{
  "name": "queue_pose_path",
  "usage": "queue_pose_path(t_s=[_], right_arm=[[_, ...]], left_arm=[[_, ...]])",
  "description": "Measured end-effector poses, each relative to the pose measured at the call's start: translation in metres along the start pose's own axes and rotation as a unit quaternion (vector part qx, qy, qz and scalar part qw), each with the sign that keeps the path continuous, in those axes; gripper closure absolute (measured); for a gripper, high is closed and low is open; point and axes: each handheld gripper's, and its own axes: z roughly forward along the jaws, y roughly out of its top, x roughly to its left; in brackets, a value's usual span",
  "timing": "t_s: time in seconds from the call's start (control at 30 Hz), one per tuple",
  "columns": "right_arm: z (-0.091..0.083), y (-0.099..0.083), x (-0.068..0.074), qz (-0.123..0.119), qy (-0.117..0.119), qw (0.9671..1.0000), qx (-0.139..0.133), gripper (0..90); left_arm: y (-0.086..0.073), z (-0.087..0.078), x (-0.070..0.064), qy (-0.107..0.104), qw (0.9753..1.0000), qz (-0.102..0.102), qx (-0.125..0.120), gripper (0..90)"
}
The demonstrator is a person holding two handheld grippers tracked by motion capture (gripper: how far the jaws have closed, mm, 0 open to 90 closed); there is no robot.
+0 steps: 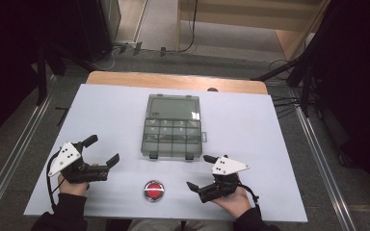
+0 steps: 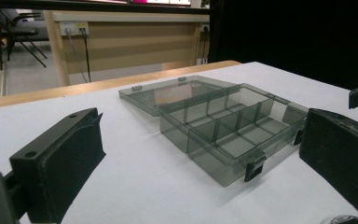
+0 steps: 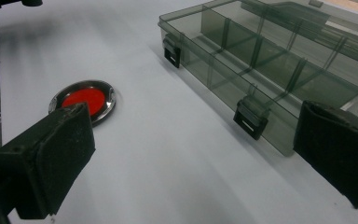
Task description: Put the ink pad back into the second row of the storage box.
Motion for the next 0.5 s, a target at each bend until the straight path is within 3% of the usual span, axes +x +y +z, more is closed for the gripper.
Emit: queue_pose_path(t_s=[0.23,0.5], right_arm=[[0.012,0.011,0.006,-0.008,0.013,0.9999,0.006,0.0],[0.029,0.021,0.017,-0.030,0.032,0.9986,0.031,0.0]], left_arm=[[0.000,0.000,0.000,0.000,1.0000,0.001,-0.001,0.0],[0.000,0.000,0.000,0.000,1.0000,0.000,0.000,0.0]])
